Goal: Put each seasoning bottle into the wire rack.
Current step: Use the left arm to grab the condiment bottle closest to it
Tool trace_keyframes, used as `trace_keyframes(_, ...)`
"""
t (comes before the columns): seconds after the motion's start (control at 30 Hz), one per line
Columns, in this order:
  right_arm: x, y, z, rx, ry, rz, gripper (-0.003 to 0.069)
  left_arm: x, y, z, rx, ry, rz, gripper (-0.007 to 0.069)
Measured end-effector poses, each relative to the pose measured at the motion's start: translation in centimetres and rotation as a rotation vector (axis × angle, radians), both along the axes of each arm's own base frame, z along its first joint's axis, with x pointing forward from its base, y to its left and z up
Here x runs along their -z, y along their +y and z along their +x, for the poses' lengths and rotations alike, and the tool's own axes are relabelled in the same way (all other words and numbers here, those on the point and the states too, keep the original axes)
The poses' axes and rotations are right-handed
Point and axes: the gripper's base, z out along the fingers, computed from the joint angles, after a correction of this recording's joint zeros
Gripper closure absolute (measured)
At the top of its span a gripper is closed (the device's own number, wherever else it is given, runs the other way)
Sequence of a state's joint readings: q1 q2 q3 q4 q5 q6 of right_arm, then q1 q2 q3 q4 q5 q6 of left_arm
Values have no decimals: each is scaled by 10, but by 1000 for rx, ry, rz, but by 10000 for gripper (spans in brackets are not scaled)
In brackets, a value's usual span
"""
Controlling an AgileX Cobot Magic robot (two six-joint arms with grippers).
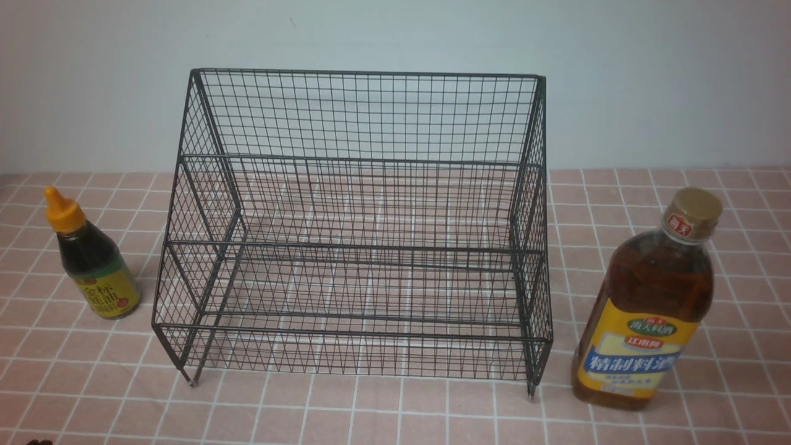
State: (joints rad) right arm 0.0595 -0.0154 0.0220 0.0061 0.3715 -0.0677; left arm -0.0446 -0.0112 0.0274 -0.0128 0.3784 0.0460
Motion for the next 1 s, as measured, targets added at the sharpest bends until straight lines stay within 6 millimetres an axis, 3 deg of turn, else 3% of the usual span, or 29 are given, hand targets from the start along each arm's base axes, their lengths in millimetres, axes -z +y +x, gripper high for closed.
trace_keyframes(0.7, 0, 0, 0, 4, 1, 18, 673, -4, -1, 1, -1, -51, -40, 631)
trace_keyframes(0.83, 0, 0, 0, 4, 1, 18, 673, -19, -2, 4, -19, -215, -212, 631)
trace_keyframes(1.0, 0, 0, 0, 4, 1, 19, 673, -53, 7, 1, -80, -596, -384, 631)
